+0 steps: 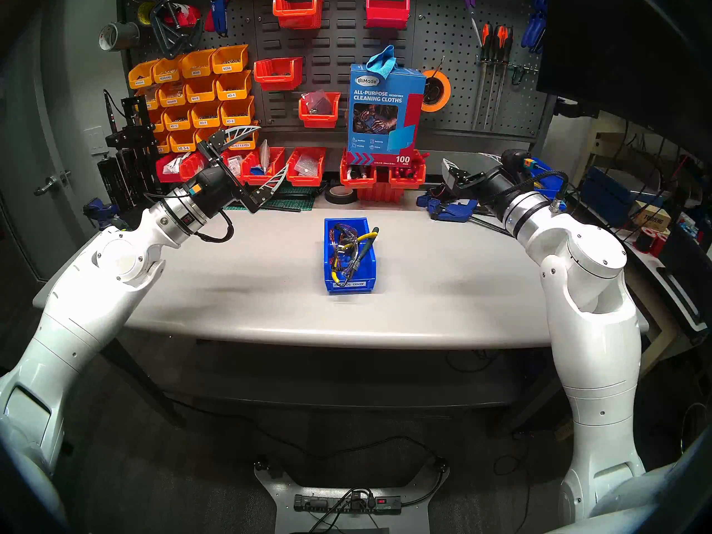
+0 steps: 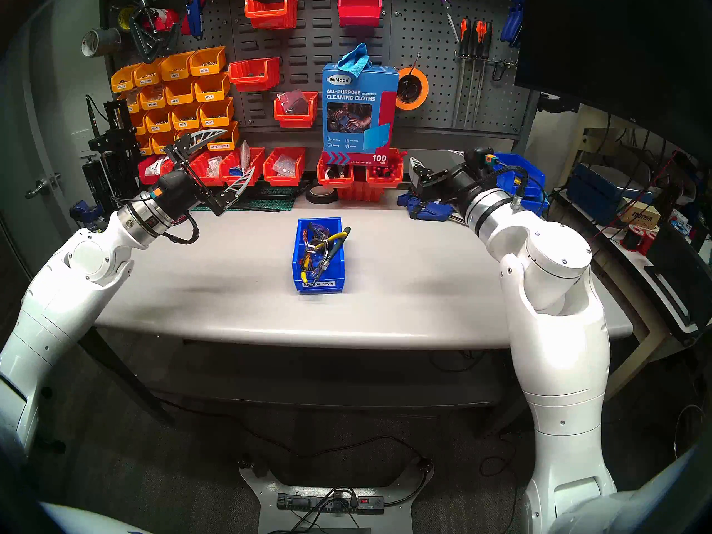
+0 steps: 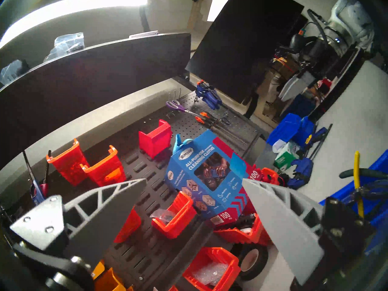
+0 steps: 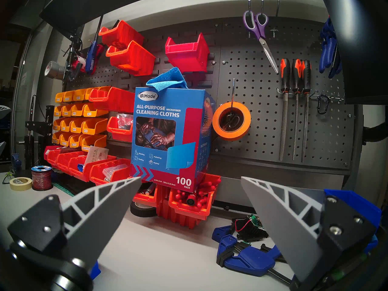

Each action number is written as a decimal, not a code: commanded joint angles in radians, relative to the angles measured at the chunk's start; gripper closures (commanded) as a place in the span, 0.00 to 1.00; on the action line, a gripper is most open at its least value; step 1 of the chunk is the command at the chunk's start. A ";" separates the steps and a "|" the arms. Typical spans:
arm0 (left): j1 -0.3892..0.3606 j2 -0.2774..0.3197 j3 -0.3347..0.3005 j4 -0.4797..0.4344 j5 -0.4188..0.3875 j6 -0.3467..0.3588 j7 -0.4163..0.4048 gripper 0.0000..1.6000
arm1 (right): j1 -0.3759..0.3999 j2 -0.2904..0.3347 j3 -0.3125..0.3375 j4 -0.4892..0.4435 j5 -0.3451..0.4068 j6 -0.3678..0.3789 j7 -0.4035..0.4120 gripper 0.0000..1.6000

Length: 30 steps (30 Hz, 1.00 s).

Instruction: Take out tools from the storage box

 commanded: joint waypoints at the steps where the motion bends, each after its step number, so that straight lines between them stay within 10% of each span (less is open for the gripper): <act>1: -0.077 -0.024 0.001 0.050 0.036 -0.117 -0.043 0.00 | 0.008 0.001 0.003 -0.012 0.000 0.003 -0.001 0.00; 11: -0.136 -0.096 0.023 0.118 0.120 -0.208 -0.061 0.00 | 0.008 -0.002 0.004 -0.012 -0.003 0.005 0.002 0.00; 30: -0.130 -0.100 0.023 0.095 0.093 -0.123 -0.073 0.00 | 0.009 -0.008 0.008 -0.012 -0.010 0.008 0.008 0.00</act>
